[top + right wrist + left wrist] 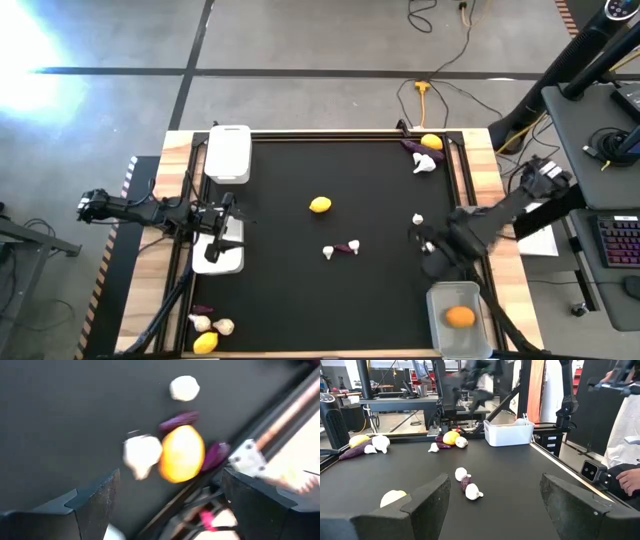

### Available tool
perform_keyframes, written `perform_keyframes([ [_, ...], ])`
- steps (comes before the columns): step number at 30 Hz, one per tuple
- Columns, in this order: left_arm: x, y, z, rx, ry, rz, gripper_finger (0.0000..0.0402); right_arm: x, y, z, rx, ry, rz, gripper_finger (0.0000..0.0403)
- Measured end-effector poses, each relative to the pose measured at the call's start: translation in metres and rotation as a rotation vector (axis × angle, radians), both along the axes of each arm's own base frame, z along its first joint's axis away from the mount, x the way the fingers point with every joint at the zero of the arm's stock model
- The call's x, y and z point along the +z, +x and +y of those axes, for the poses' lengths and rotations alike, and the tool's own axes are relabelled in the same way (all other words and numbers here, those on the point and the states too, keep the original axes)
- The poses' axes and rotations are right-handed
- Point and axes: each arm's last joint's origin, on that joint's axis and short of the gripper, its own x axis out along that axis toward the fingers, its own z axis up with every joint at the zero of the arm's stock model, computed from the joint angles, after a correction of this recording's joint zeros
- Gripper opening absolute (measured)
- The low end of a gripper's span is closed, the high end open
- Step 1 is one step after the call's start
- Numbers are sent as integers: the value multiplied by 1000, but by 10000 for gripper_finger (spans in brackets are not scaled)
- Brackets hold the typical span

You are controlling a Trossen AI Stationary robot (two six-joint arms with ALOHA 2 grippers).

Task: Sort produce into baskets
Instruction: Put the lemon into the gray bin

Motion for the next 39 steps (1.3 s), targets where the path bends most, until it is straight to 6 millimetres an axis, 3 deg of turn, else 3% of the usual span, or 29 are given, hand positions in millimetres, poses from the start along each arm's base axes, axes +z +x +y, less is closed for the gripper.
perform_keyframes([
  [7, 0, 0, 0, 0, 0, 0, 288, -32, 5, -56, -24, 156, 184, 338],
  [15, 0, 0, 0, 0, 0, 0, 288, -66, 2, -93, -126, 304, 330, 336],
  [29, 0, 0, 0, -1, 0, 0, 288, -98, 16, -101, -91, 445, 442, 335],
  [39, 0, 0, 0, -1, 0, 0, 288, -125, 28, -100, -80, 514, 527, 297],
])
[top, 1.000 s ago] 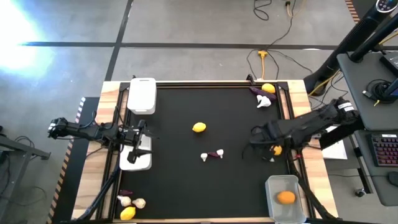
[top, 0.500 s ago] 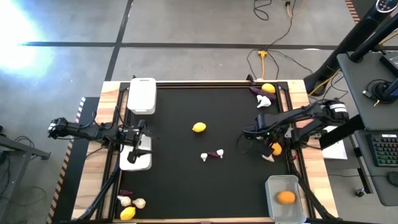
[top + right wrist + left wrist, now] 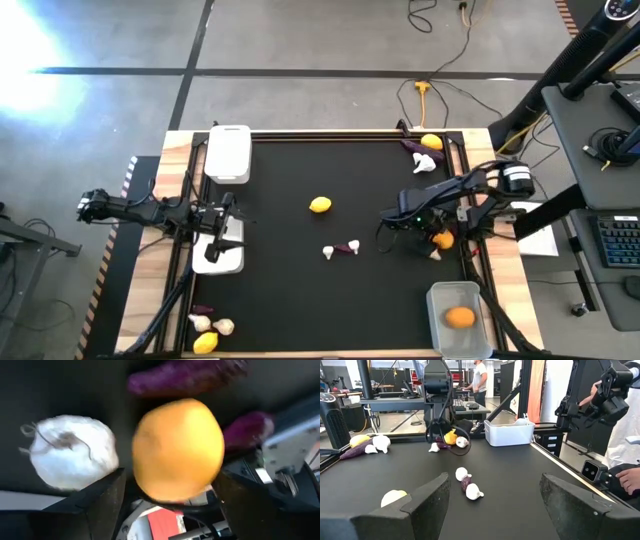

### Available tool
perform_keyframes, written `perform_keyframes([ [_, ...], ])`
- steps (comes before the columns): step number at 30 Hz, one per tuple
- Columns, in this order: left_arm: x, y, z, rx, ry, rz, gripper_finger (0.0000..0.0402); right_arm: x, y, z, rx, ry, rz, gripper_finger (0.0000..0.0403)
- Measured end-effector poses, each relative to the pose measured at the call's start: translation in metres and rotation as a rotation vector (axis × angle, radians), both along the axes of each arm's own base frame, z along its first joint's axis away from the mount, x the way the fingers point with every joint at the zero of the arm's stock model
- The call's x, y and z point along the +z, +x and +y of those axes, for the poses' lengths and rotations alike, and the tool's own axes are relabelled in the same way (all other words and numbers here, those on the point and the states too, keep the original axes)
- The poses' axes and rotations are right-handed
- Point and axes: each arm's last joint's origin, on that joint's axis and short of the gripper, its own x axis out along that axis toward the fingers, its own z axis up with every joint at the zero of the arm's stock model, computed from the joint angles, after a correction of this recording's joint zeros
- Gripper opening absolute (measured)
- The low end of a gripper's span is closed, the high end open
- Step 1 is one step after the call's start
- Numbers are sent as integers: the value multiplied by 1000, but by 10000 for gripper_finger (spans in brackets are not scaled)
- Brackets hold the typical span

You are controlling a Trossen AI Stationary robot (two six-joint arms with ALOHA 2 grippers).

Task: Sort produce into baskets
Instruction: Put the lemon into the gray bin

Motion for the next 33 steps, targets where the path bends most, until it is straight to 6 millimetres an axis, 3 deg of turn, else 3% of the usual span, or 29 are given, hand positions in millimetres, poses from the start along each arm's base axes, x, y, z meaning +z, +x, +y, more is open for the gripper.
perform_keyframes([
  [9, 0, 0, 0, 0, 0, 0, 288, -17, 6, 1, 21, 51, 19, 271],
  [24, 0, 0, 0, 0, 0, 0, 288, -11, 8, 3, 40, 37, -66, 242],
  [28, 0, 0, 0, 0, 0, 0, 288, 9, 13, 10, 37, 9, -130, 238],
  [33, 0, 0, 0, 0, 0, 0, 288, 59, 20, 30, -21, -57, -279, 239],
])
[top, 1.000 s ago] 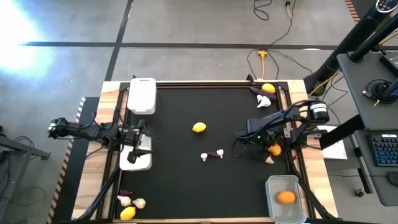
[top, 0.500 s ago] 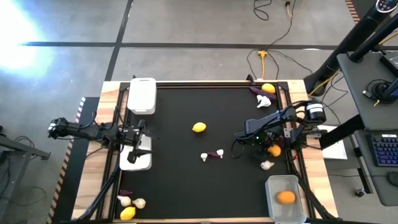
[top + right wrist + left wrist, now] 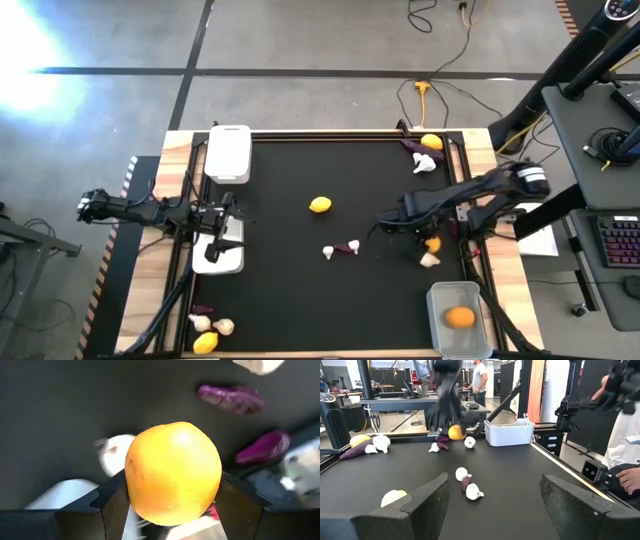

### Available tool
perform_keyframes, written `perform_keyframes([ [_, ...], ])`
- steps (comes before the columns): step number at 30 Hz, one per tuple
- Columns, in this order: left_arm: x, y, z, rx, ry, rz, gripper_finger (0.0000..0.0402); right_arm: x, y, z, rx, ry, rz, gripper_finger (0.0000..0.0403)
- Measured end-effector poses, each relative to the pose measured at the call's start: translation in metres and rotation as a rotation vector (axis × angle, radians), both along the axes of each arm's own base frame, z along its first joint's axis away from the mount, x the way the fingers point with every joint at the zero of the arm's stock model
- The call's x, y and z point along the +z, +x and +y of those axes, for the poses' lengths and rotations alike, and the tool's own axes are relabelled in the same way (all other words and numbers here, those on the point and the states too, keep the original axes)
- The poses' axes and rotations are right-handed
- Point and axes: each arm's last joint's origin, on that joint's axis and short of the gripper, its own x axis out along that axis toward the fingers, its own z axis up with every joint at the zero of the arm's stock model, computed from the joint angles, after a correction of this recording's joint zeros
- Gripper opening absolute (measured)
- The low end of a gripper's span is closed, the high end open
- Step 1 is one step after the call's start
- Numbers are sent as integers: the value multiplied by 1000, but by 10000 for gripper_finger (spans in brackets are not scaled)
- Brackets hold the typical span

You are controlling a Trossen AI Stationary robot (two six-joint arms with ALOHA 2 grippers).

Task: Sort produce into baskets
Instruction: Put the lemon into the gray bin

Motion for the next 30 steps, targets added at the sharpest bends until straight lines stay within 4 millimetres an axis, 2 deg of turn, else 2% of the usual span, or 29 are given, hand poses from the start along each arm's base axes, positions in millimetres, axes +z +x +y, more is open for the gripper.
perform_keyframes([
  [4, 0, 0, 0, 0, 0, 0, 288, 42, -3, 39, -62, -27, -142, 238],
  [9, 0, 0, 0, 0, 0, 1, 288, 75, -29, 109, -115, -16, -191, 238],
  [12, 0, 0, 0, 0, 0, 1, 288, 80, -51, 150, -169, -4, -168, 240],
  [16, 0, 0, 0, 0, 0, 1, 288, 65, -76, 192, -171, -10, -141, 241],
  [19, 0, 0, 0, 0, 0, 1, 288, 46, -84, 205, -143, -81, -102, 241],
  [23, 0, 0, 0, 0, 0, 1, 288, 23, -80, 211, -14, -126, -79, 242],
  [26, 0, 0, 0, 0, 0, 2, 288, 15, -74, 210, 81, -126, -62, 242],
  [30, 0, 0, 0, 0, 0, 1, 288, 13, -68, 204, 112, -150, -45, 242],
])
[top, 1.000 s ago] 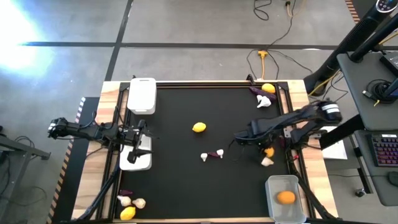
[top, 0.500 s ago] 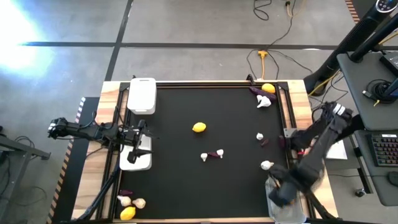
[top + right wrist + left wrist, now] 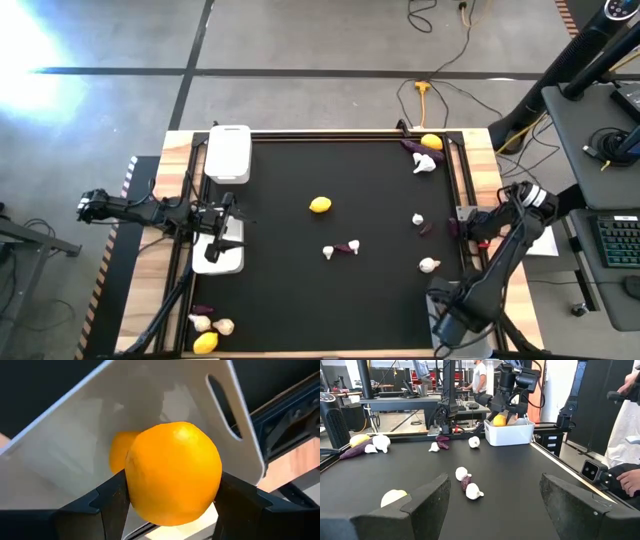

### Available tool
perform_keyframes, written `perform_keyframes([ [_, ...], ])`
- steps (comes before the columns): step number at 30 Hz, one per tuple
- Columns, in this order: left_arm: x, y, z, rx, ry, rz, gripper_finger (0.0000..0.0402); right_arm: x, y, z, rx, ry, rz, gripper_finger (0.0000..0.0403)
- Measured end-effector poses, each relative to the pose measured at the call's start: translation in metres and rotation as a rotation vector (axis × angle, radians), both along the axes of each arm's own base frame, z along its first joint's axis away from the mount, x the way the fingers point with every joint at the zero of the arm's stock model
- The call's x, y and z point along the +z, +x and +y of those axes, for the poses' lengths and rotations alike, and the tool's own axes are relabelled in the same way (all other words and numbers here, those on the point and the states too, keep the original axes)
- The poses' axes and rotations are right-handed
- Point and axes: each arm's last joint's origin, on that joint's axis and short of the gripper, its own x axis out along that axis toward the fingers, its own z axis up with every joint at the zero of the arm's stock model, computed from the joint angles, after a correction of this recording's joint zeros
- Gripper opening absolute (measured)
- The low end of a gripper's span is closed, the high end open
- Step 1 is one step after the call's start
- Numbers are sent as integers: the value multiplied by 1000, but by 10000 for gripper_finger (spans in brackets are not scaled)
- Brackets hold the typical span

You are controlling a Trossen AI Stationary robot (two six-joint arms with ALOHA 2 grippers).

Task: Sort produce into baskets
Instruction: Put the lemon into the gray bin

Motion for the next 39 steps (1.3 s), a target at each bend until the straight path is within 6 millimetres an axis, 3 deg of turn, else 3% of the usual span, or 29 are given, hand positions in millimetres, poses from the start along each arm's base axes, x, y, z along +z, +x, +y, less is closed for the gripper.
perform_keyframes([
  [15, 0, 0, 0, 0, 0, 2, 288, -26, 1, 0, 136, -8, 90, 321],
  [18, 0, 0, 0, 0, 0, 2, 288, -16, 4, -1, 116, 70, 152, 336],
  [22, 0, 0, 0, 0, 0, 2, 288, 16, 12, -10, 70, 90, 94, 344],
  [30, 0, 0, 0, 1, 0, 2, 288, 77, 28, -68, 74, -314, -394, 345],
  [35, 0, 0, 0, 0, 0, 2, 288, 88, 56, -114, 51, -454, -600, 345],
  [39, 0, 0, 0, 0, 0, 2, 288, 85, 94, -140, 236, -444, -689, 345],
])
